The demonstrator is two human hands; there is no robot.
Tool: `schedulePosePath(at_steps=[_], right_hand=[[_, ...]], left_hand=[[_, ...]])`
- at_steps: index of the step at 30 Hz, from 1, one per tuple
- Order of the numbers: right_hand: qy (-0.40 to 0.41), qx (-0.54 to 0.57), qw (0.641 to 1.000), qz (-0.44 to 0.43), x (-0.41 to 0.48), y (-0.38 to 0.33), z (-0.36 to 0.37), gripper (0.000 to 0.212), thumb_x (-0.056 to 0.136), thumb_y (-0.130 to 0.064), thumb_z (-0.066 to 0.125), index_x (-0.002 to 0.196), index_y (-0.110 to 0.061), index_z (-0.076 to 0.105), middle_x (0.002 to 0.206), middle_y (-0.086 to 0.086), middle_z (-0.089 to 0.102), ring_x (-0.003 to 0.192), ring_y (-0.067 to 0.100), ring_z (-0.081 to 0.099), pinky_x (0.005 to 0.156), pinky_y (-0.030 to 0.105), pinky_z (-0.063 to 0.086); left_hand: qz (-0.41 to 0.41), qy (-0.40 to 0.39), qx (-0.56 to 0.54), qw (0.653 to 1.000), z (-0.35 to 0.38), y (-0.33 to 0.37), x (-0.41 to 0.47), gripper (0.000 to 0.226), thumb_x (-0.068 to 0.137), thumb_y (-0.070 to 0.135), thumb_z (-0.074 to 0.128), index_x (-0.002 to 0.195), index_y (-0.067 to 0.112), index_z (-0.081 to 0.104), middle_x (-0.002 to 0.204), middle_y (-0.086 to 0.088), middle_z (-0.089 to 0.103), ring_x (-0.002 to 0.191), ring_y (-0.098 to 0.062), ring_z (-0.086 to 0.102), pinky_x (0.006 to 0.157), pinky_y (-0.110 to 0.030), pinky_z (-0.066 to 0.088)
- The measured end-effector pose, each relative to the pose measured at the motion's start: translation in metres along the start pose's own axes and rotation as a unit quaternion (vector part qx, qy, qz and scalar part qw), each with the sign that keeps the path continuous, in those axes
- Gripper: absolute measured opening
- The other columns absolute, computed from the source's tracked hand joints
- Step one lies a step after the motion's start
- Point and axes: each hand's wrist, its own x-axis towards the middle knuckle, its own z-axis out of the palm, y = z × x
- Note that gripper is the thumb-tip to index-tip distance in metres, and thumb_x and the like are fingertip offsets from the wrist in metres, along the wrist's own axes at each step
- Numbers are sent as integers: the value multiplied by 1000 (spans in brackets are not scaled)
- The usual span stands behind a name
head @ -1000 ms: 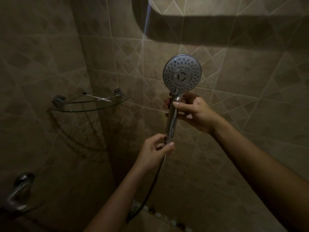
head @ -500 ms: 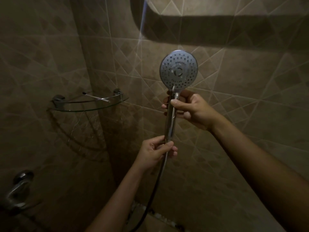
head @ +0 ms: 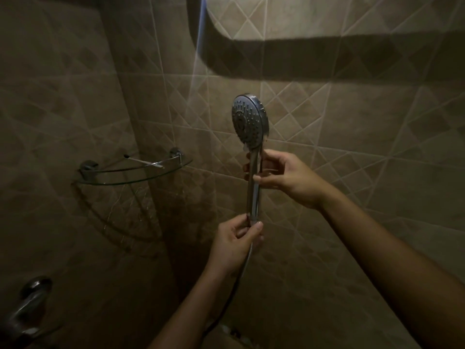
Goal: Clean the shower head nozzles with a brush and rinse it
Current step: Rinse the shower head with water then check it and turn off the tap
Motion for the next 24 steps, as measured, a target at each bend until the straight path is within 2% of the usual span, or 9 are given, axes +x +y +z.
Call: schedulePosePath(at_steps=[4,6,8,12,14,17,21,23,24], right_hand=[[52,-79,995,-13,-3,1,5,39,83,-9,76,120,-13,64,112,10,70,101,16,70,89,30,58],[64,-103,992,-18,-5,2,10,32,84,-18,78,112,-10,65,98,8,68,84,12,67,76,23,58],[71,-117,990,-21,-5,4,12,30,84,-24,78,105,-8,65,92,13,65,78,16,64,72,23,57],[35,-56,998,-3,-9,7,8,27,91,-15,70,114,-2,64,113,23,67,108,32,68,96,41,56],[19,-42,999,4,-11,6,8,28,91,-8,69,118,-4,63,118,21,69,111,29,68,97,39,56],[59,-118,991,7,-9,5,13,30,85,-17,77,110,-6,65,110,23,68,96,24,69,87,35,57],[81,-155,985,-4,-10,6,23,40,82,-30,79,117,-19,64,104,4,70,90,5,68,72,17,55],[63,-153,986,1,-13,7,24,39,86,-30,75,122,-22,62,110,-1,69,96,-1,66,74,12,52],[48,-138,989,14,-13,8,22,39,88,-28,73,125,-22,61,116,-2,68,102,0,66,81,16,53]], left_hand=[[-7,1,58,998,2,-1,-2,12,97,21,63,104,18,73,95,1,79,91,-8,76,85,-34,63],[1,1,94,996,2,-4,-3,14,96,25,64,101,16,73,94,1,79,89,-7,76,84,-39,63],[4,-5,103,995,2,-5,-4,15,95,26,64,100,14,72,93,-1,79,88,-9,76,83,-42,63],[5,-17,77,997,1,-1,-7,12,97,19,63,101,16,74,91,1,79,87,-11,76,81,-39,63],[8,-11,73,997,0,1,-7,12,96,18,63,101,16,74,92,1,79,87,-11,76,81,-37,63],[9,-5,94,995,0,-2,-8,11,95,20,65,101,17,74,94,-1,78,89,-12,76,82,-42,63],[-7,10,94,996,-2,-6,-9,9,93,18,68,98,16,75,90,-3,79,85,-15,77,81,-46,63],[-4,8,90,996,-5,-5,-10,11,94,16,67,100,21,75,89,0,78,84,-12,76,79,-41,64],[-2,7,88,996,-5,-4,-11,12,94,17,66,101,22,75,89,1,78,83,-11,76,78,-38,64]])
